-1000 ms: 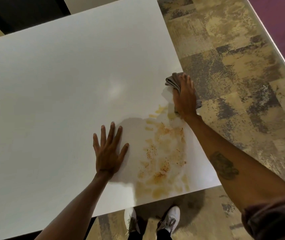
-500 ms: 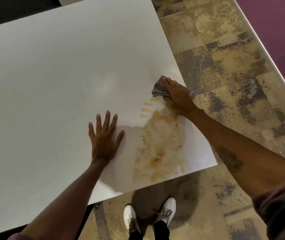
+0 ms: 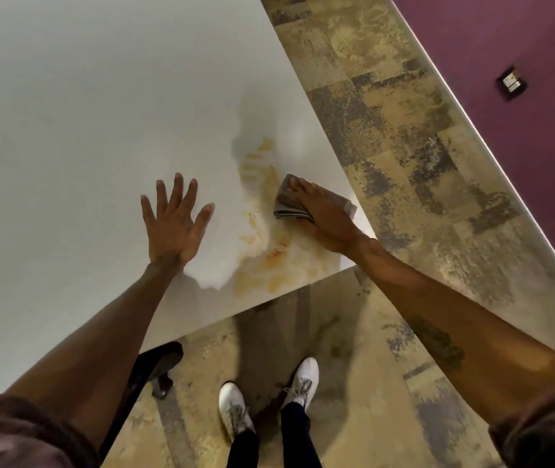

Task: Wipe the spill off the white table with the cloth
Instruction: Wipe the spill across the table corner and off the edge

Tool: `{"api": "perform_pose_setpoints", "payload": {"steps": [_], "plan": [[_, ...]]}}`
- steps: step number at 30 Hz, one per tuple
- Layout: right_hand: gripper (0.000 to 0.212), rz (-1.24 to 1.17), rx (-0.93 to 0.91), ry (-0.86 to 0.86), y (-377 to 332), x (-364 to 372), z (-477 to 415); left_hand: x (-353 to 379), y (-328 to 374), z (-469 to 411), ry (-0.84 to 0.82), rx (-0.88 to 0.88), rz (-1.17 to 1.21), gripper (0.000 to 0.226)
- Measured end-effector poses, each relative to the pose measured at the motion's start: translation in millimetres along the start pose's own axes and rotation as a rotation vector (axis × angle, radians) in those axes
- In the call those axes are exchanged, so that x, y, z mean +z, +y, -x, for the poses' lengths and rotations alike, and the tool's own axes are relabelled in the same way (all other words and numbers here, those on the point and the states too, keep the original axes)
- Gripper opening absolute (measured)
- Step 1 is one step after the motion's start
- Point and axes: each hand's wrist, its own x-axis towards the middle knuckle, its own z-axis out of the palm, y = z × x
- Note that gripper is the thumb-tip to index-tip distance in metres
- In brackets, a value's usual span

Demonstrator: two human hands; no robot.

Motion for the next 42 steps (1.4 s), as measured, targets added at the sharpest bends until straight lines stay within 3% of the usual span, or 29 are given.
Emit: {"api": "perform_pose_setpoints", "payload": {"steps": [5, 11, 17, 21, 26, 31, 36, 42], "plan": [[0.057, -0.048, 0.148, 0.025, -35, 6, 40, 3, -8, 22, -0.043, 0.051, 0.028, 0.074], [0.063, -0.202, 0.354, 0.282, -75, 32, 71, 2, -12, 31, -0.048, 0.076, 0.023, 0.074], [0.081, 0.066, 0.294, 0.153, -55, 30, 65, 3, -12, 29, -0.038, 0.069, 0.011, 0.071], [0.068, 0.023, 0.347, 0.278, -70, 56, 62, 5, -11, 28, -0.026, 0.074, -0.026, 0.073], [0.065, -0.052, 0.689, 0.717, -108, 73, 28, 6, -10, 25, -0.04, 0.076, -0.004, 0.073], [0.061, -0.101, 1.044, 0.715, -112, 71, -19, 9, -14, 24, 0.027, 0.128, -0.047, 0.071], [0.064, -0.076, 1.033, 0.699, -109, 65, -44, 10, -14, 25, 0.124, 0.15, -0.039, 0.068], [0.062, -0.065, 0.887, 0.662, -89, 57, -89, 13, -13, 20, 0.044, 0.096, -0.109, 0.071]]}}
